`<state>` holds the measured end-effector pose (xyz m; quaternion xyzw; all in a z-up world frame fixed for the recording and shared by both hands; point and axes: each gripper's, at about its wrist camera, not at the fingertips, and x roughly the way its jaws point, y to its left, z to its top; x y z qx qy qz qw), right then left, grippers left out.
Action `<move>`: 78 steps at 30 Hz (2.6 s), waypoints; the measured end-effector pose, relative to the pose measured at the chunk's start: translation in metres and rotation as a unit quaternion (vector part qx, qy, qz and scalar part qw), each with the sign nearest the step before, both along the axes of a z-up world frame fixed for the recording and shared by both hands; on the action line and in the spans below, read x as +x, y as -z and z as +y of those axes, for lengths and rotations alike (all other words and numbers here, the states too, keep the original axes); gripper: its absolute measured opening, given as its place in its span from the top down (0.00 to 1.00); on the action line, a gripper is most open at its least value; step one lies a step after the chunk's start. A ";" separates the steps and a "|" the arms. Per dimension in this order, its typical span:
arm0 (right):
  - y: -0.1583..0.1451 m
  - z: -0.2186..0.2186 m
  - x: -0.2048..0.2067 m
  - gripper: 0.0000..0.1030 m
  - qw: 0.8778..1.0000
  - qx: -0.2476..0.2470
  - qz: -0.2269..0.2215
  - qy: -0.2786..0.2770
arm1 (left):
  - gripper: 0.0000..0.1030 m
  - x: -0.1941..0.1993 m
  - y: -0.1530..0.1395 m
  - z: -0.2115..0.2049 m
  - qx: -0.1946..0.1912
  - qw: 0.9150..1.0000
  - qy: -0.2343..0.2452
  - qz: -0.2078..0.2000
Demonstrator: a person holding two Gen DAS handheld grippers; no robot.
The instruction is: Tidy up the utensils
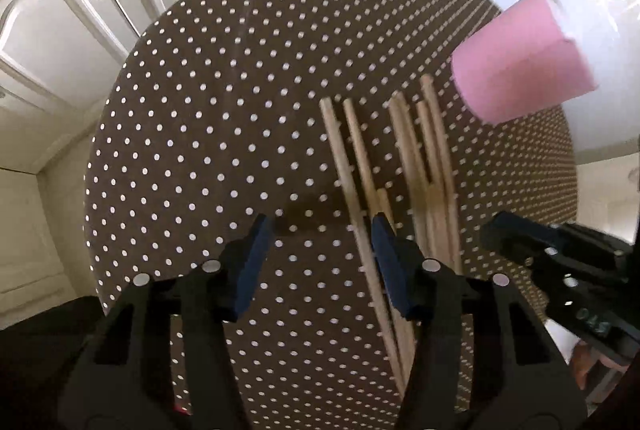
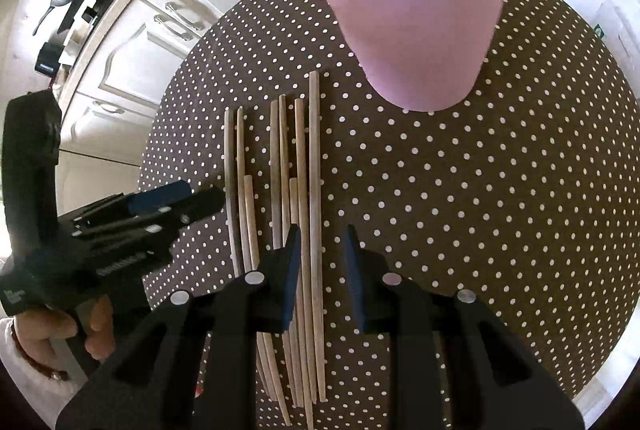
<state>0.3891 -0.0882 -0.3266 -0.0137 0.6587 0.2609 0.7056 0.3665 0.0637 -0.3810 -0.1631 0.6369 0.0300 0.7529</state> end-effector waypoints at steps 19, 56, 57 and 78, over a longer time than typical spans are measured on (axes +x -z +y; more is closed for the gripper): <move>0.022 0.042 0.019 0.79 0.995 -0.069 -0.062 -0.035 | 0.67 0.004 0.005 -0.003 0.012 1.000 0.012 -0.004; -0.120 0.006 -0.028 0.96 0.980 0.048 -0.187 0.038 | 0.95 -0.031 -0.139 0.026 -0.075 0.983 0.040 -0.165; -0.125 0.004 -0.030 0.96 0.979 0.047 -0.194 0.040 | 0.95 -0.032 -0.144 0.022 -0.075 0.982 0.042 -0.169; -0.236 -0.048 -0.009 0.96 0.937 0.060 -0.329 0.096 | 0.95 -0.001 -0.271 -0.025 -0.064 0.939 0.111 -0.318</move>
